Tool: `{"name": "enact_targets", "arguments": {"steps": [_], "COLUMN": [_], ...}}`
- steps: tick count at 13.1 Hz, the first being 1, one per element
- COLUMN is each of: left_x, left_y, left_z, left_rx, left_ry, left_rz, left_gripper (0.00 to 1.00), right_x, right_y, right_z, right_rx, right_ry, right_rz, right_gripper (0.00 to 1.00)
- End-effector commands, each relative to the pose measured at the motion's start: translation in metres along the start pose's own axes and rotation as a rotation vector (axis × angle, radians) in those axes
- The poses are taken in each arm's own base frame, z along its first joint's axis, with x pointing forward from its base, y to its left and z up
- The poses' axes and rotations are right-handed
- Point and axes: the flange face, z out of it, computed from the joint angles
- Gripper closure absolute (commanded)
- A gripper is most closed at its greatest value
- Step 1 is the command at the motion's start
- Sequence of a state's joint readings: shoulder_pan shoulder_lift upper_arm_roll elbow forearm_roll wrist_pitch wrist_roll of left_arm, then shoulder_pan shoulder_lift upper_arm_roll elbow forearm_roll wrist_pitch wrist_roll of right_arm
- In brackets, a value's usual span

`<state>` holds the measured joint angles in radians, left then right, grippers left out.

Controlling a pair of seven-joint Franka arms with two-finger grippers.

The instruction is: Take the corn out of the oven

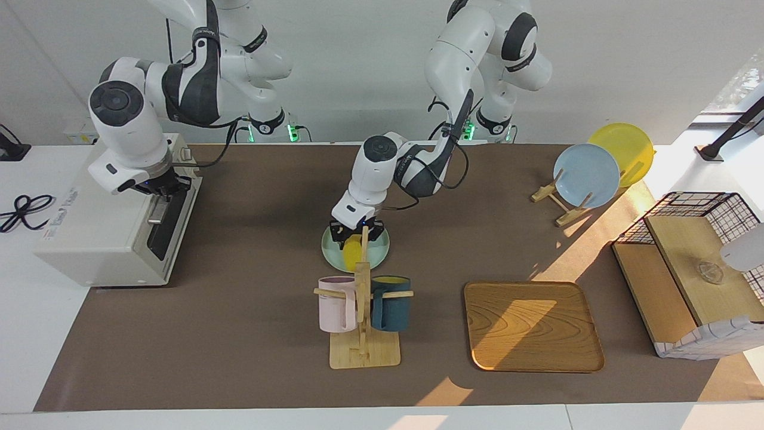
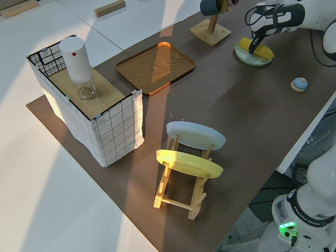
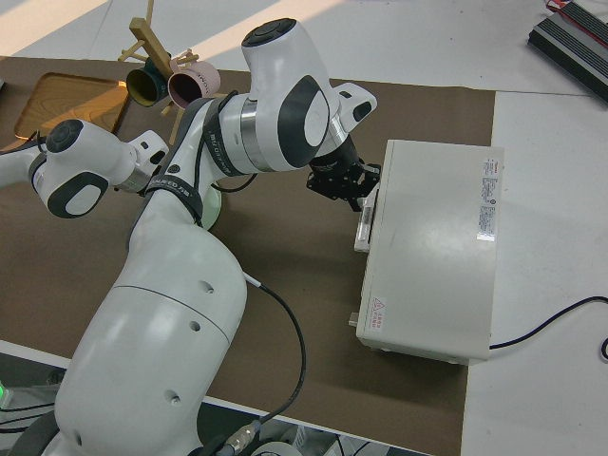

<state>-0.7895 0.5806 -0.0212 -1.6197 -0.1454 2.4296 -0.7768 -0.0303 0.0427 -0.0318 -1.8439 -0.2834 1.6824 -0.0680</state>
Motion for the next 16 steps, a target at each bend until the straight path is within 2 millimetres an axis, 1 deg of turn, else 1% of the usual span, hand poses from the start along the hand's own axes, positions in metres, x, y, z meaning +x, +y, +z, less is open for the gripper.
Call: {"name": "enact_targets", "arguments": {"steps": [1, 2, 3, 4, 5, 6, 7, 8, 9, 10, 11, 13, 14, 15, 16], "left_x": [0.013, 0.022, 0.036, 0.053, 0.073, 0.093, 0.116, 0.137, 0.170, 0.190, 0.208, 0.245, 0.263, 0.278, 0.284], "left_y": [-0.006, -0.015, -0.029, -0.047, -0.072, -0.099, -0.127, -0.152, -0.196, -0.233, -0.268, -0.301, -0.320, -0.341, -0.352], "left_z": [-0.036, -0.050, -0.065, -0.082, -0.098, -0.106, -0.113, -0.120, -0.132, -0.140, -0.137, -0.130, -0.128, -0.124, -0.119], "left_rx": [0.028, 0.042, 0.052, 0.059, 0.072, 0.084, 0.083, 0.085, 0.083, 0.085, 0.091, 0.089, 0.089, 0.090, 0.089], "left_ry": [-0.017, -0.025, -0.026, -0.027, -0.035, -0.042, -0.032, -0.019, 0.004, 0.021, 0.019, 0.053, 0.069, 0.083, 0.107], "left_rz": [-0.015, -0.032, -0.054, -0.056, -0.031, -0.011, -0.005, -0.004, 0.008, 0.046, 0.065, 0.066, 0.067, 0.059, 0.055], "left_gripper": [1.00, 1.00, 1.00, 1.00, 1.00, 1.00, 1.00, 1.00, 1.00, 1.00, 1.00, 1.00, 1.00, 1.00, 1.00], "right_x": [-0.009, -0.010, -0.010, -0.010, -0.011, -0.016, -0.020, -0.021, -0.026, -0.026, -0.026, -0.033, -0.033, -0.033, -0.030], "right_y": [-0.002, -0.007, -0.019, -0.028, -0.031, -0.035, -0.036, -0.036, -0.035, -0.035, -0.035, -0.034, -0.033, -0.035, -0.034], "right_z": [-0.059, -0.074, -0.081, -0.083, -0.083, -0.085, -0.086, -0.088, -0.094, -0.094, -0.098, -0.108, -0.108, -0.111, -0.114], "right_rx": [0.133, 0.178, 0.198, 0.216, 0.234, 0.255, 0.266, 0.268, 0.268, 0.268, 0.269, 0.270, 0.278, 0.302, 0.307], "right_ry": [0.043, 0.056, 0.057, 0.051, 0.034, 0.014, 0.005, 0.006, 0.015, 0.018, 0.028, 0.052, 0.057, 0.068, 0.099], "right_rz": [0.017, 0.021, 0.015, 0.030, 0.050, 0.066, 0.068, 0.068, 0.069, 0.068, 0.065, 0.071, 0.069, 0.069, 0.073], "right_gripper": [1.00, 1.00, 1.00, 0.99, 0.93, 0.82, 0.53, 0.01, 0.00, 0.00, 0.00, 0.00, 0.00, 0.00, 0.00]}}
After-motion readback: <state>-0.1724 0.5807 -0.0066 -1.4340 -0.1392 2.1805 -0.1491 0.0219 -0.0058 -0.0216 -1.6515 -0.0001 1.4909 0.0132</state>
